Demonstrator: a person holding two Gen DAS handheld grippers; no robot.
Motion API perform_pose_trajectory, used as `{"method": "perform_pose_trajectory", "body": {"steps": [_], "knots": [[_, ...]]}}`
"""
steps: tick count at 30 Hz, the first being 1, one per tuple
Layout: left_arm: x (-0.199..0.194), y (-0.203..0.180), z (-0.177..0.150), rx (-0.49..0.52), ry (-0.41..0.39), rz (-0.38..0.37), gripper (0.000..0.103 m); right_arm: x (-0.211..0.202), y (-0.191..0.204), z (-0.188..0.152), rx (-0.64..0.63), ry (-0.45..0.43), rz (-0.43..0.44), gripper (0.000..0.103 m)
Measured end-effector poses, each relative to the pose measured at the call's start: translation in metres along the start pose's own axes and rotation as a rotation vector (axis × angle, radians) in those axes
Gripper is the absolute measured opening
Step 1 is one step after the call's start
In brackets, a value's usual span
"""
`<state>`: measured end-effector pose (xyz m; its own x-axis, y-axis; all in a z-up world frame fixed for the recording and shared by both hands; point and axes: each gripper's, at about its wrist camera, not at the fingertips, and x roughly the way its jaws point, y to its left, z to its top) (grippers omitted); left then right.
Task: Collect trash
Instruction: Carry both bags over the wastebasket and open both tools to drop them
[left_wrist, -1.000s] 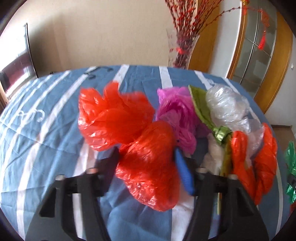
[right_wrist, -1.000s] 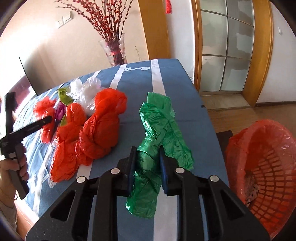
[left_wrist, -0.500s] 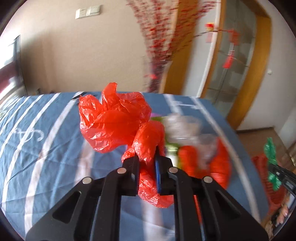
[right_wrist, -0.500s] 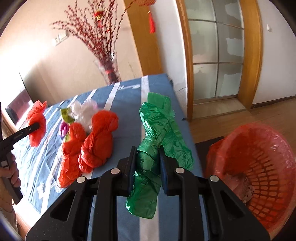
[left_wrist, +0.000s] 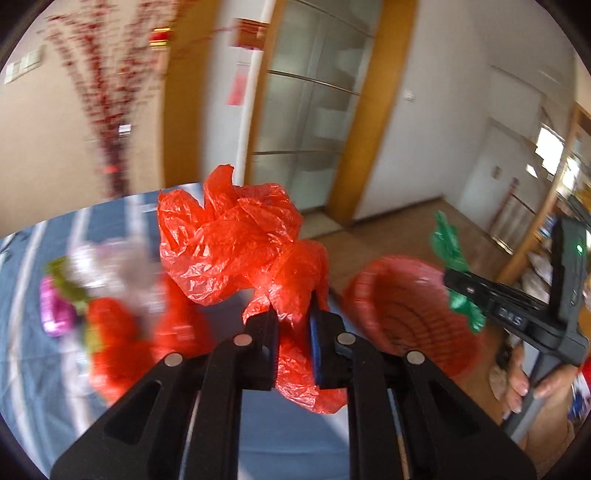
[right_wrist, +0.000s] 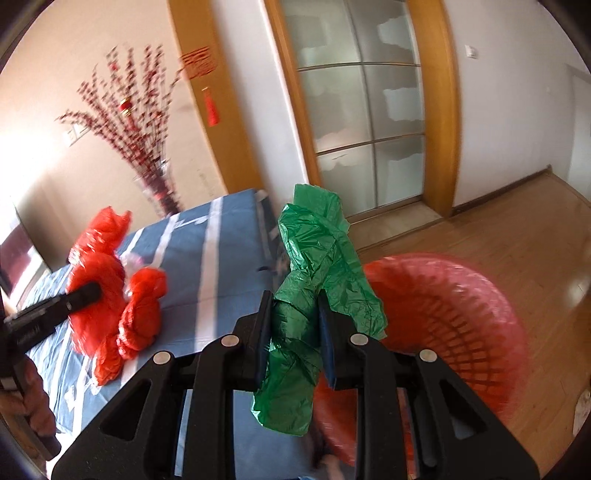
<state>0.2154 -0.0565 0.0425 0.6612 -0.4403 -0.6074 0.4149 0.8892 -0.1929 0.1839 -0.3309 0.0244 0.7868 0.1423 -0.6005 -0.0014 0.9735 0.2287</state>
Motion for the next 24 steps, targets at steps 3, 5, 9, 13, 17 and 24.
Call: {"method": "perform_pose_trajectory", "body": {"steps": [3,5,9,13,17,24], "knots": [[0.017,-0.030,0.001,0.025,0.017,-0.064,0.014,-0.006,-0.022,0.000,0.030,-0.004,-0.034,0.024],[0.030,-0.050,0.002,0.038,0.034,-0.107,0.014,-0.010,-0.034,-0.001,0.046,-0.006,-0.047,0.024],[0.052,-0.085,0.000,0.068,0.060,-0.163,0.014,-0.014,-0.056,-0.003,0.086,-0.007,-0.067,0.024],[0.071,-0.104,0.002,0.079,0.080,-0.198,0.014,-0.014,-0.073,-0.003,0.113,-0.010,-0.080,0.024],[0.088,-0.121,0.001,0.091,0.105,-0.220,0.014,-0.016,-0.085,-0.003,0.129,-0.015,-0.089,0.024],[0.106,-0.140,-0.003,0.118,0.129,-0.246,0.015,-0.015,-0.096,-0.003,0.138,-0.015,-0.096,0.024]]}}
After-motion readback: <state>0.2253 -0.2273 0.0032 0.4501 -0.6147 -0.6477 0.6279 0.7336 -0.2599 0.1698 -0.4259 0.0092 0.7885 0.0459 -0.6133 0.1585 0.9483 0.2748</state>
